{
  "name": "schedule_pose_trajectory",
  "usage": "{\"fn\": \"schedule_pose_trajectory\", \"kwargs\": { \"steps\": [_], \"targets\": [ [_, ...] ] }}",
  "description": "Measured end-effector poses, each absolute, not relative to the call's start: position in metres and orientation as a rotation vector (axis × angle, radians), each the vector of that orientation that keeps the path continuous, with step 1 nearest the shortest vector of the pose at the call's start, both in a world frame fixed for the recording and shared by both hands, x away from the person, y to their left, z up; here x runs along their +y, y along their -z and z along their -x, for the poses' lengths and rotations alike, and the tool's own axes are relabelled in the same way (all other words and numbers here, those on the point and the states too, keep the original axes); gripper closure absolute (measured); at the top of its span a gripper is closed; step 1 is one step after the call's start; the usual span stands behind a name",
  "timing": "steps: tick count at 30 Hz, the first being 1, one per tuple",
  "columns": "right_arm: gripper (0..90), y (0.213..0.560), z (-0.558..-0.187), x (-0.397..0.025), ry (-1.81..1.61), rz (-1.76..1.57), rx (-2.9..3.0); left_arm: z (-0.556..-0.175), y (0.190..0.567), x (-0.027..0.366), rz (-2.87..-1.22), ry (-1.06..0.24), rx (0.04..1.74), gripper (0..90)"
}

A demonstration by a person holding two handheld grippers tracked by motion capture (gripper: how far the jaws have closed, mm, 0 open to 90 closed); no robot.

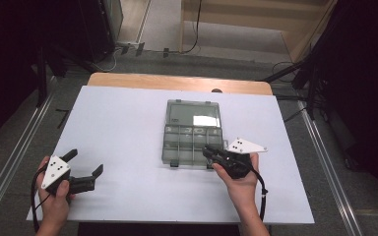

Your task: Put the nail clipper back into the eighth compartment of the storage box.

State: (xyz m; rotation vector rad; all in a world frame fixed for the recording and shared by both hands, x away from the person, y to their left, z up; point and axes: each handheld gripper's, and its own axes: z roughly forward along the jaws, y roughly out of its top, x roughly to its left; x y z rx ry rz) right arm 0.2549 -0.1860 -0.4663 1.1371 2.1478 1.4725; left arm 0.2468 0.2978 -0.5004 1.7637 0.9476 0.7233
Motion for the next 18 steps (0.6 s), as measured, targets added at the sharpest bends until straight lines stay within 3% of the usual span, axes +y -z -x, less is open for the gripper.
{"fn": "schedule_pose_trajectory", "kwargs": {
  "steps": [18],
  "targets": [
    [80.6,0.4701,-0.2549,-0.1939,-1.371,-1.263,1.957,-0.2467,0.5004,0.2977,-1.764,-0.724,0.947,0.0]
  ]
}}
